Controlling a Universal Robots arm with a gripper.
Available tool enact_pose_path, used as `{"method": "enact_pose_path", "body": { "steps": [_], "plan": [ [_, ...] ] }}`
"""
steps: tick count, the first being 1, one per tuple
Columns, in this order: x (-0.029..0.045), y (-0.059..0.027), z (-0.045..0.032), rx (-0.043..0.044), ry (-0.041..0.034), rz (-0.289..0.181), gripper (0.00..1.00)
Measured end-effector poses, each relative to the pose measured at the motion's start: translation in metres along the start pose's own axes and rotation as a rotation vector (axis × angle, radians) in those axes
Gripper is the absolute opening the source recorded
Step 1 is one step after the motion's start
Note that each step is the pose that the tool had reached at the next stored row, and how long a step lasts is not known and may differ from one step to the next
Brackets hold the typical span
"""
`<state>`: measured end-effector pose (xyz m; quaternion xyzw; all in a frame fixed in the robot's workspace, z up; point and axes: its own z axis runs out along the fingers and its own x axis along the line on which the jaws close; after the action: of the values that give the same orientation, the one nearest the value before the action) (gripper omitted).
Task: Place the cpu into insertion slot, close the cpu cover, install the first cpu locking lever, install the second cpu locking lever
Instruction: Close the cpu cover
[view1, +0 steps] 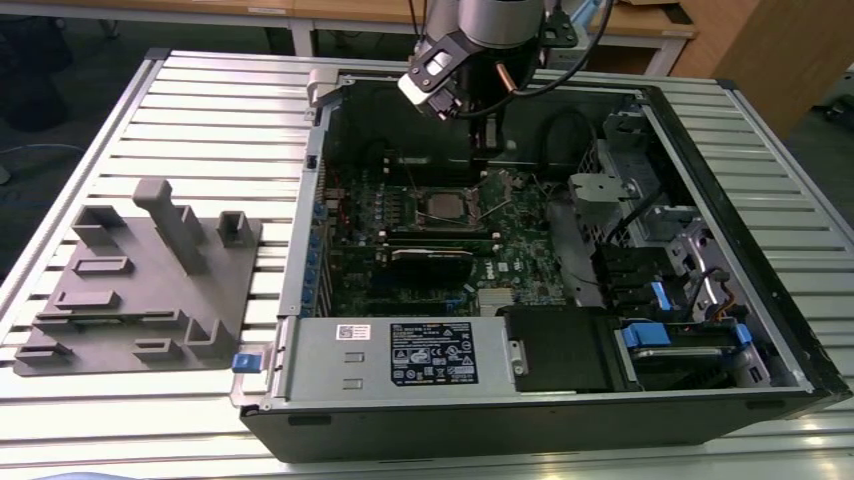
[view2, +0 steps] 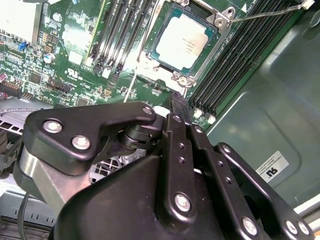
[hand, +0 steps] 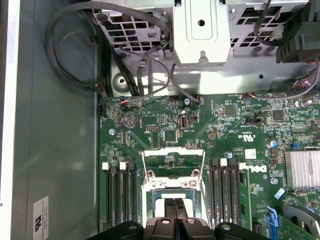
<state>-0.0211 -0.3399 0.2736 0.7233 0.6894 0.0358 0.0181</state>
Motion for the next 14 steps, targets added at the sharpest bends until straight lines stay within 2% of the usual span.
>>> {"method": "enact_pose_path", "body": {
  "steps": [9, 11, 14],
  "plan": [
    [0.0, 0.0008, 0.0001, 0.0001, -0.0001, 0.0, 0.11],
    [0.0002, 0.0052, 0.0004, 0.0, 0.0, 0.0, 0.11],
    [0.0003, 0.0052, 0.0002, 0.0, 0.0, 0.0, 0.11]
  ]
}}
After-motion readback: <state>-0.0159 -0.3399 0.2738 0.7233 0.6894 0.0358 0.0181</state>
